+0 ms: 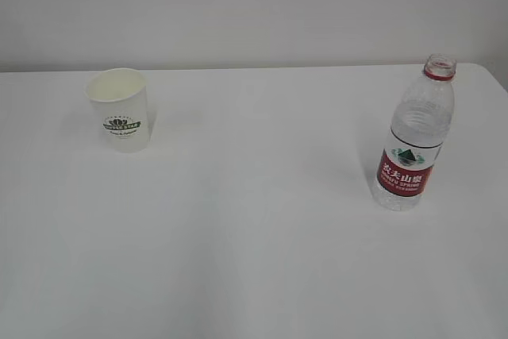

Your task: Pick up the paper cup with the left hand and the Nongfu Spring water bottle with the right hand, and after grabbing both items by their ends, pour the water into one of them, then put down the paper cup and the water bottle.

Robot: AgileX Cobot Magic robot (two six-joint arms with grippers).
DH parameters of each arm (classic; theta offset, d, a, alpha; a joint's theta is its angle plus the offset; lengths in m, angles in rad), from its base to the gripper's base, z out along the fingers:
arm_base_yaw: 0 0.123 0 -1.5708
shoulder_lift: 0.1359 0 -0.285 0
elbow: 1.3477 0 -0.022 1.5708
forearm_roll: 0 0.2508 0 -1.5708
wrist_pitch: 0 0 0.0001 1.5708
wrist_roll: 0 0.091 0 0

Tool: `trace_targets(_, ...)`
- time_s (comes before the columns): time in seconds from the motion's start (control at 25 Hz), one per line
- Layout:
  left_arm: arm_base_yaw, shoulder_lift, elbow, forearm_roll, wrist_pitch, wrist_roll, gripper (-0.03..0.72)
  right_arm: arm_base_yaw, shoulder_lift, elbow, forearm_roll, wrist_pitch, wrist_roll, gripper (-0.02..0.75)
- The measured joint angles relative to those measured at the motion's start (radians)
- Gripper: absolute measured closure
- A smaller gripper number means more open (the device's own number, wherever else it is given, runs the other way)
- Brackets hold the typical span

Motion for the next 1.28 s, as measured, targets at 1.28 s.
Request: trace_targets(1.28, 0.000, 0.155, -0.050, -0.009, -0.329, -0.013, 0.077, 0.000, 0.210, -0.053, 0.023, -0.321, -0.009, 0.123)
